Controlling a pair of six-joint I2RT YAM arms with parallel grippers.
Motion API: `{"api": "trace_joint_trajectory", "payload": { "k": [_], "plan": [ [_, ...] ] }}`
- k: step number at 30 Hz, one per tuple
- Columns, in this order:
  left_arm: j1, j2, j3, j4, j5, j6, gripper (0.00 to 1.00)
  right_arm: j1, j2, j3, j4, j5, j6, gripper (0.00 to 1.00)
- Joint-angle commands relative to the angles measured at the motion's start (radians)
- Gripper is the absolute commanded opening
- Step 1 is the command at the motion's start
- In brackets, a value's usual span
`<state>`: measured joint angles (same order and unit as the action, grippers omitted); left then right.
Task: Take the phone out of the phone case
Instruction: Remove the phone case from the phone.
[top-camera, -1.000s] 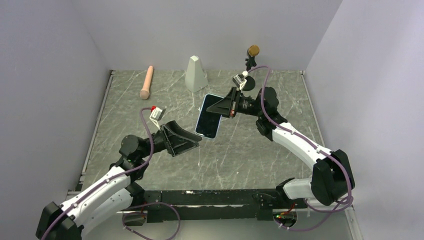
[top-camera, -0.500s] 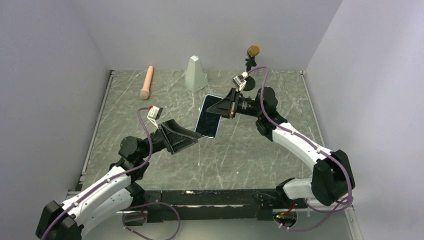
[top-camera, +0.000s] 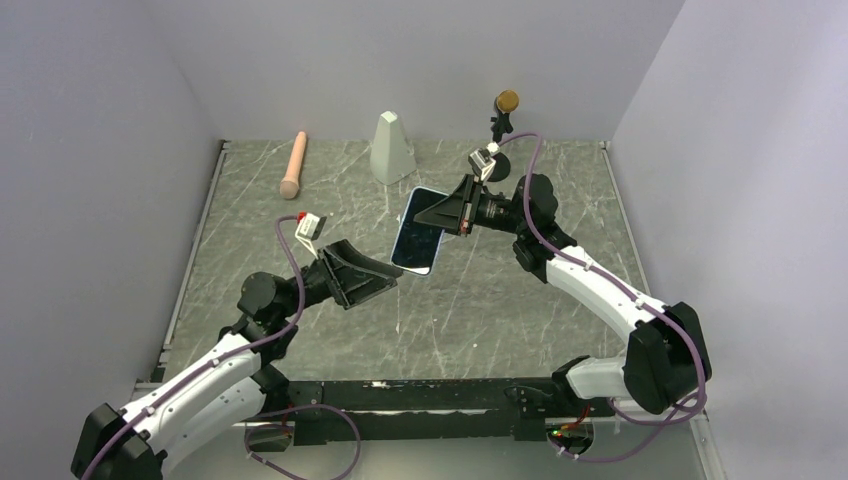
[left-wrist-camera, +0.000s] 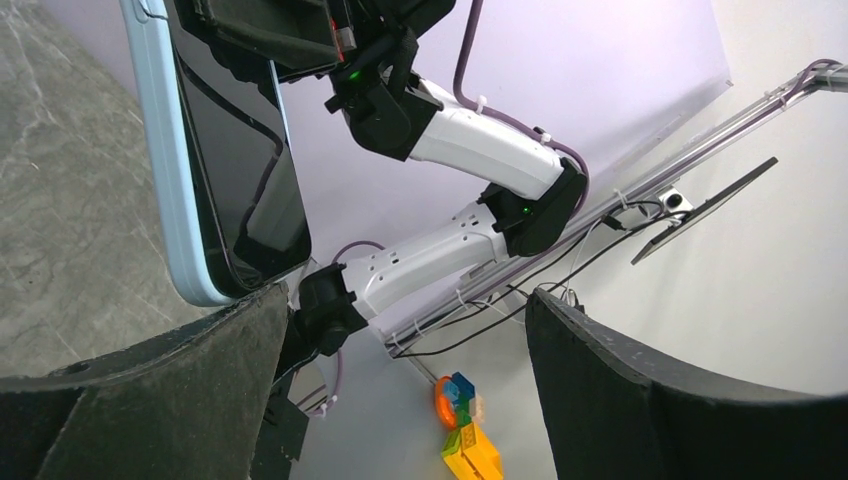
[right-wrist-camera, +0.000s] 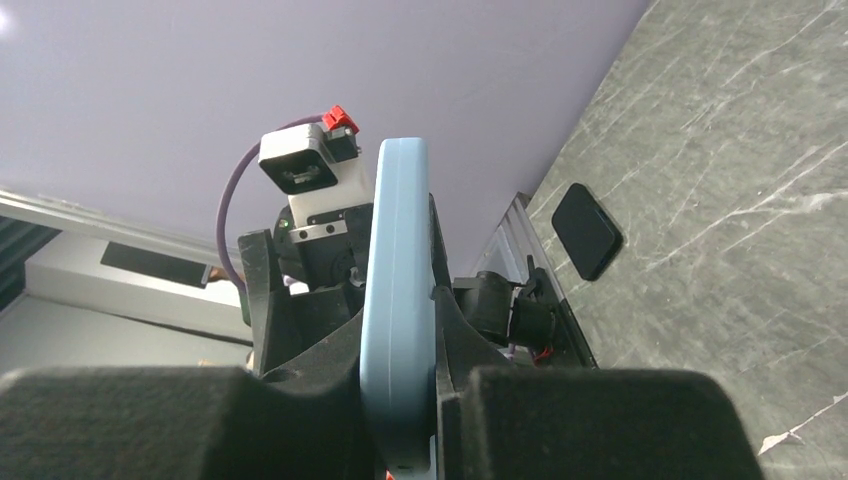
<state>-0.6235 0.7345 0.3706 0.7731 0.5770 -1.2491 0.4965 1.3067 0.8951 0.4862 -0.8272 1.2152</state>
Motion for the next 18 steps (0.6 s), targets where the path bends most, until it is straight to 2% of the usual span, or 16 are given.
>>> {"api": "trace_joint_trajectory", "payload": {
  "k": [1,9,18],
  "plan": [
    [-0.003,0.003,0.012,-0.007,-0.013,0.036,0.92,0.008,-0.059,0.035,0.075,0.008,0.036,0.00],
    [-0.003,0.032,0.007,0.024,-0.018,0.025,0.93,0.016,-0.055,0.034,0.105,-0.002,0.066,0.00],
    [-0.002,0.052,0.058,-0.068,-0.064,0.037,0.93,0.040,-0.065,-0.001,0.121,-0.011,0.057,0.00]
  ]
}}
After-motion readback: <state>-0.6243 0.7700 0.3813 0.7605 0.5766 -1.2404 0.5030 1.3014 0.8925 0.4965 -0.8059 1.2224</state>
